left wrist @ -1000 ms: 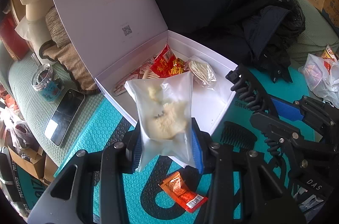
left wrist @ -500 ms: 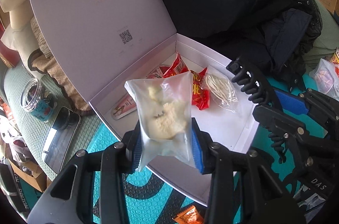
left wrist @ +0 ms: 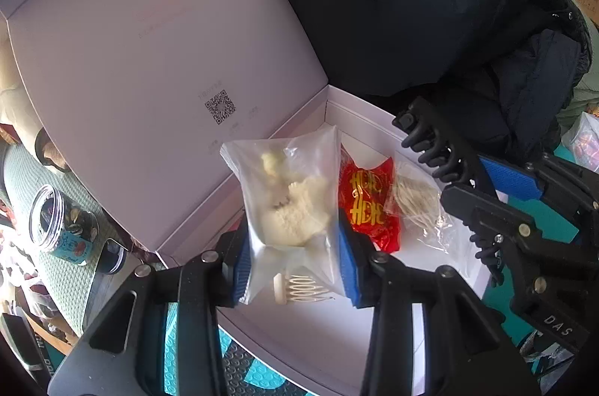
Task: Organize objects
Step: 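Carry the clear bag and black claw clip over the white box, then lower both items into the white box and open both tools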
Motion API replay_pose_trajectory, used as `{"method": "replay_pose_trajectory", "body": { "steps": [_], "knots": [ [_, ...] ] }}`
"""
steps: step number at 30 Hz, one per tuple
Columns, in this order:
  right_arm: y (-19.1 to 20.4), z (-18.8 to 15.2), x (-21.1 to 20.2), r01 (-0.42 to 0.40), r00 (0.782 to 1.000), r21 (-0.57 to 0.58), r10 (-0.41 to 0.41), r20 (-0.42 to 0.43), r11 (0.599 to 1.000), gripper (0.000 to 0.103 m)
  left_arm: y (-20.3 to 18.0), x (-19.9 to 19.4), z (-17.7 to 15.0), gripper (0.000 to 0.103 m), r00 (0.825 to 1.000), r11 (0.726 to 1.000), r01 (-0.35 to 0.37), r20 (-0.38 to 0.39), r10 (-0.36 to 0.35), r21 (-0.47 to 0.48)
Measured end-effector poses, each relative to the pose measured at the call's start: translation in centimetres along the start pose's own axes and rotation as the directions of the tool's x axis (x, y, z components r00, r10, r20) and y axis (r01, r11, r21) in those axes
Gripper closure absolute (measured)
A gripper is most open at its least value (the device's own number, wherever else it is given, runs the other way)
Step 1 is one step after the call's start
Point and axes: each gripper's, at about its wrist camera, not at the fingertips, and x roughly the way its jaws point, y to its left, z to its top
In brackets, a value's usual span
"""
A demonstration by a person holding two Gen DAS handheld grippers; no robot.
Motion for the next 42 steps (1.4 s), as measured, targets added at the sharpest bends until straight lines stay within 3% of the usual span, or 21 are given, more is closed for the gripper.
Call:
{"method": "replay_pose_trajectory", "body": {
  "steps": [15, 28, 38, 40, 42],
  "knots": [
    [-0.7, 1.6, 5.0, -0.001, 0.999, -0.028, 0.0, -0.052, 1.0, 0.074, 0.7, 4.7, 1.0, 0.066, 0.999, 1.0, -0.006, -0.049, 0.006, 0.011],
    [-0.2, 0.6, 7.1, 0.039, 0.993, -0.058, -0.045, -0.113, 0.998, 0.074, 0.4, 7.7, 0.2, 0.065, 0.994, 1.0, -0.004, -0.107, 0.006, 0.014],
    [-0.8, 0.4, 6.7, 0.067, 0.99, -0.04, -0.072, -0.125, 0.997, 0.074, 0.4, 6.9, 0.0, 0.06, 0.997, 1.0, -0.004, -0.073, 0.002, -0.023],
    [-0.8, 0.4, 6.3, 0.083, 0.988, -0.042, -0.088, -0.126, 0.996, 0.071, 0.5, 6.4, 0.1, 0.054, 0.998, 0.999, -0.015, -0.067, 0.012, -0.034],
    [-0.9, 0.4, 5.8, 0.091, 0.988, -0.041, -0.095, -0.119, 0.995, 0.058, 0.5, 5.9, 0.1, 0.049, 0.998, 0.999, -0.021, -0.059, 0.018, -0.044]
  ]
}}
